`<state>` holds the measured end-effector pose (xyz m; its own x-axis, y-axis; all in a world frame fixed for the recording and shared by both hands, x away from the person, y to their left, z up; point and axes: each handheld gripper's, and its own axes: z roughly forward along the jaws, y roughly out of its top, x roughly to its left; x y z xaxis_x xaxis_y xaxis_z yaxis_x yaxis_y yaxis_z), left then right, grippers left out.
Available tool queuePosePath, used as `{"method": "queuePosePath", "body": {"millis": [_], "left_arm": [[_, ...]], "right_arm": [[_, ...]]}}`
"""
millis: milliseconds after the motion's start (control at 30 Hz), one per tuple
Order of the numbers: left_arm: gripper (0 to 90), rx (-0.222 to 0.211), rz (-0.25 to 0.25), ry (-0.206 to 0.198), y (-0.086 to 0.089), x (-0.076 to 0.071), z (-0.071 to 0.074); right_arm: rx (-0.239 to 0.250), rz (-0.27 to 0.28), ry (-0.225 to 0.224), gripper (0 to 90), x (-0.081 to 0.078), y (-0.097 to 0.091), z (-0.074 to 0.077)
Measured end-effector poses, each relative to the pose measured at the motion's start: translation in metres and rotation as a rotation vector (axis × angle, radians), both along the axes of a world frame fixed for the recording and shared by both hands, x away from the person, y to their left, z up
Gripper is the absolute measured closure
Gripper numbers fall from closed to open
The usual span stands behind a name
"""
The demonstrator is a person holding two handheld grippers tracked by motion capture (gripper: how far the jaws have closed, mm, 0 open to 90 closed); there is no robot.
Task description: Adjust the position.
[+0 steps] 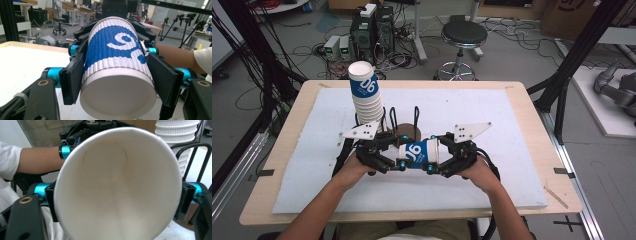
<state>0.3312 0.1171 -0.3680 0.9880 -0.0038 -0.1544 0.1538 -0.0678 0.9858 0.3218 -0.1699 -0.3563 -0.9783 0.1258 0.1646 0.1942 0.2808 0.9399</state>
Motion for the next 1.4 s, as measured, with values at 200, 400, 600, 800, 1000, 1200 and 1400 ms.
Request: {"method": "queuePosePath", "body": {"millis": [200,400,600,800,1000,1200,1400], "left_arm": [[32.0,0.045,-0.009,-0.002,0.0,0.001,-0.003],[25.6,0.101,0.047,-0.008,-0.001,0.0,-0.004],[18.5,0.159,0.124,-0.001,0.007,0.002,-0.004],[17.7,0.206,0.224,0.006,0.027,-0.002,-0.011],[17.7,0.233,0.339,-0.033,0.048,-0.01,-0.015],[17.7,0.23,0.405,-0.011,0.061,-0.007,-0.022],[17.8,0.201,0.421,-0.004,0.067,-0.005,-0.022]], "right_arm": [[-0.054,0.007,0.002,24.1,0.0,0.002,0.001],[-0.108,-0.006,-0.005,24.4,0.0,0.004,0.002],[-0.218,-0.077,-0.06,24.3,0.0,0.003,0.007],[-0.277,-0.127,-0.059,24.3,0.005,-0.007,0.014],[-0.391,-0.157,-0.05,24.2,0.014,-0.017,0.025],[-0.516,-0.176,-0.029,23.7,0.025,-0.024,0.037],[-0.61,-0.194,-0.021,23.2,0.034,-0.027,0.043]]}}
